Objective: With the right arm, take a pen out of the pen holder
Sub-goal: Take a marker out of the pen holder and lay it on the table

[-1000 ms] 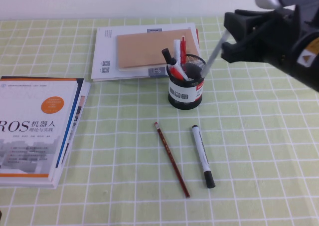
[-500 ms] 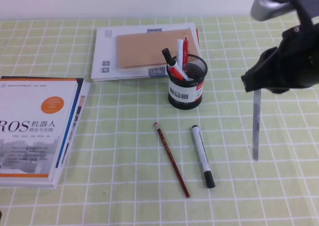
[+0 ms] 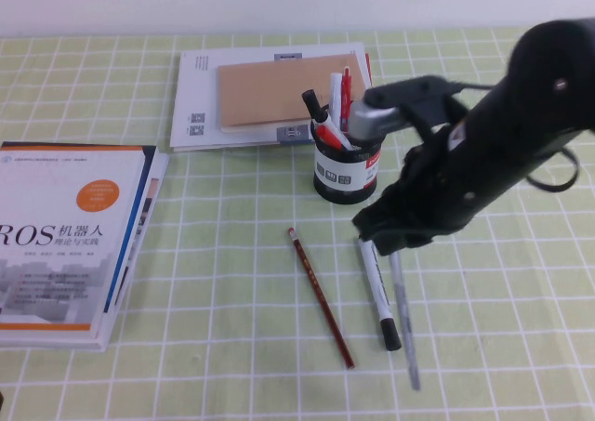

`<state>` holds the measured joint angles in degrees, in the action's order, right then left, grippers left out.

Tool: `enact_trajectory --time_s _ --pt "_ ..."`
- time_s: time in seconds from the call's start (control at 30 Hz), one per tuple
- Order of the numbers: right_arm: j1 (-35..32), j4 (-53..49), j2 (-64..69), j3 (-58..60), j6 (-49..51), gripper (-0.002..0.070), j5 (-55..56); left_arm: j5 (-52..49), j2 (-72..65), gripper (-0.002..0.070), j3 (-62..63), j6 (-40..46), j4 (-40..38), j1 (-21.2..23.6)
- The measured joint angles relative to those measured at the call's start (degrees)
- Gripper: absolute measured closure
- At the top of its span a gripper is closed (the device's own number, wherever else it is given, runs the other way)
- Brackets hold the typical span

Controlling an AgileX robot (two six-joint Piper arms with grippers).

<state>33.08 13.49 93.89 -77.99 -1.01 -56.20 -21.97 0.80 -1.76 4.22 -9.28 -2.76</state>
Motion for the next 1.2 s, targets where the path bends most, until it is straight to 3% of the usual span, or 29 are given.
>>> enact_trajectory --time_s 0.63,1.2 --pt "0.8 0.9 20.1 -15.2 -1.9 0.0636 1.7 0.0 0.0 0.0683 0.0 0.0 0.0 0.0" --pt "0.8 0.1 24.1 -16.4 -1.9 0.0621 6.1 0.0 0.0 0.0683 0.0 0.0 0.0 0.0"
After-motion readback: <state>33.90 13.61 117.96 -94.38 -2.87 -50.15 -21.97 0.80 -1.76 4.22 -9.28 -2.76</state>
